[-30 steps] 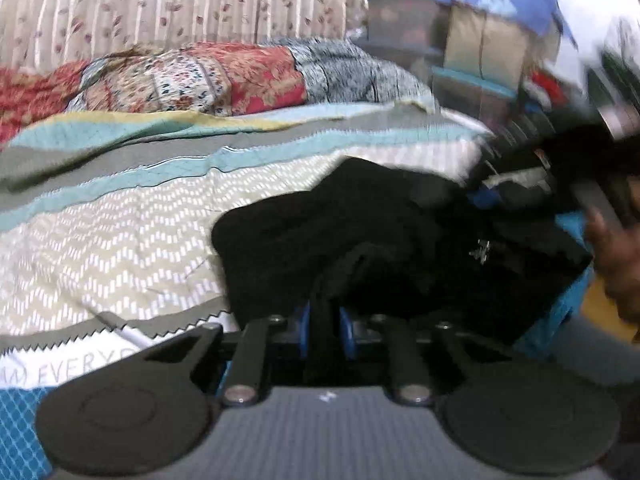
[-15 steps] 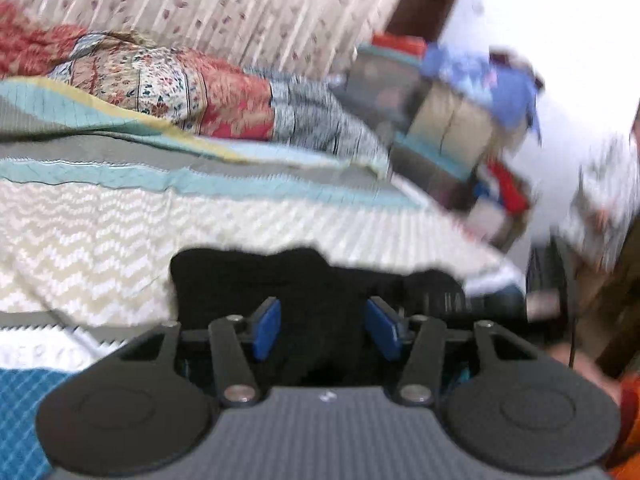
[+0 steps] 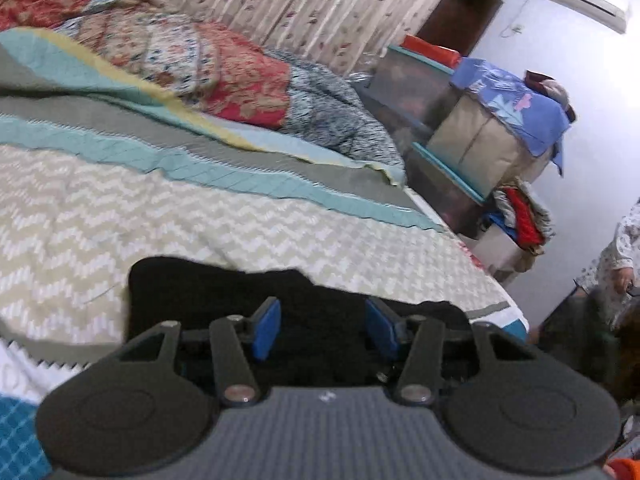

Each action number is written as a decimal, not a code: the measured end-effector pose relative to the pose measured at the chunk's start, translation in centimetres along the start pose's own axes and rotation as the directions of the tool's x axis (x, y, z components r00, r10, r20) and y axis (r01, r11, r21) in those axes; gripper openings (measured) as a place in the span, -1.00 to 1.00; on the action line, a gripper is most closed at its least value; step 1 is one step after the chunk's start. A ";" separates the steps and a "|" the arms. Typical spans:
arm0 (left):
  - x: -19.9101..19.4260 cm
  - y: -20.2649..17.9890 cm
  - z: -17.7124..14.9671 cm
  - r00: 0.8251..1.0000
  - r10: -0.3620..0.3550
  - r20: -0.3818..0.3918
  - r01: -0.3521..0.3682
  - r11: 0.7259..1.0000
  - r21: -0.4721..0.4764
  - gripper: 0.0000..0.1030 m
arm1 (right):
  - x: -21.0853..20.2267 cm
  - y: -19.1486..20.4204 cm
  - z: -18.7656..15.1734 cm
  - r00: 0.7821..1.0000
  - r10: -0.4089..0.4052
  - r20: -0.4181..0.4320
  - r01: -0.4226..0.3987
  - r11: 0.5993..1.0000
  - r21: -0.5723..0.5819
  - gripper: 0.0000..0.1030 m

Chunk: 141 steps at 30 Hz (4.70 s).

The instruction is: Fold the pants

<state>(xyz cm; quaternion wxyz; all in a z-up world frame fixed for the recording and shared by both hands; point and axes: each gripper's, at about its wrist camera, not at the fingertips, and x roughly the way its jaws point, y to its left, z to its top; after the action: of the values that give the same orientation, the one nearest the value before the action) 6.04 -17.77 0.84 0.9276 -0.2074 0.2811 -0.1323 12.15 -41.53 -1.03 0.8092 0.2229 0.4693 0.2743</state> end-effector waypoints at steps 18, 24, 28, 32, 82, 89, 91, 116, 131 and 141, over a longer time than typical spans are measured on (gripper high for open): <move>11.0 1.4 -2.3 0.974 -0.050 -0.221 0.029 0.995 -0.097 -0.36 | -0.1 -3.9 -2.5 1.000 -0.001 -0.030 0.004 0.997 0.083 -0.57; 7.2 1.1 -0.5 0.980 -0.114 -0.162 0.086 0.982 -0.171 -0.11 | -1.0 -3.7 -2.6 1.000 -0.015 -0.025 0.016 0.999 0.033 -0.46; 3.2 2.1 -0.2 0.990 -0.130 -0.061 0.116 0.975 -0.189 -0.11 | -2.4 -2.3 -2.6 0.993 -0.105 0.049 0.107 0.993 -0.051 -0.40; 1.2 3.5 -0.7 0.994 -0.104 -0.041 0.092 0.970 -0.226 -0.15 | -4.4 -0.4 -2.4 0.974 -0.128 0.188 0.154 0.979 -0.134 -0.36; 0.6 -0.4 -2.3 0.991 0.061 -0.117 -0.062 0.998 0.000 -0.21 | -12.0 -13.0 -1.8 0.904 -0.282 0.322 0.229 0.954 0.194 -0.02; 5.4 -3.6 -1.9 0.978 0.016 -0.206 -0.005 0.998 0.055 -0.21 | -11.8 -16.3 -2.0 0.901 -0.300 0.312 0.203 0.930 0.307 0.19; 7.5 -3.7 -2.7 0.960 0.056 -0.273 -0.039 0.997 0.065 -0.21 | -11.3 -17.0 -1.9 0.906 -0.297 0.302 0.199 0.928 0.316 0.20; 8.8 -13.1 3.3 0.949 -0.166 -0.269 0.200 0.975 0.101 0.69 | -11.0 -5.3 -1.8 0.919 -0.189 0.346 0.257 0.952 -0.164 -0.70; 11.4 -13.7 2.6 0.941 -0.031 -0.337 0.086 0.985 0.149 -0.79 | -9.1 -0.5 -3.1 0.950 -0.052 0.308 0.176 0.903 -0.391 -0.37; 9.4 -8.9 4.0 0.947 -0.118 -0.300 0.101 0.992 -0.071 -0.80 | -5.5 -1.5 -3.3 0.954 -0.167 0.250 0.260 0.877 -0.404 0.14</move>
<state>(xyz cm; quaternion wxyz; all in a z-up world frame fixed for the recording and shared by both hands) 14.77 -27.73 3.61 0.8586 -0.2253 0.4117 -0.2062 7.31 -45.96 0.01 0.9083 0.0119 0.3313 0.2553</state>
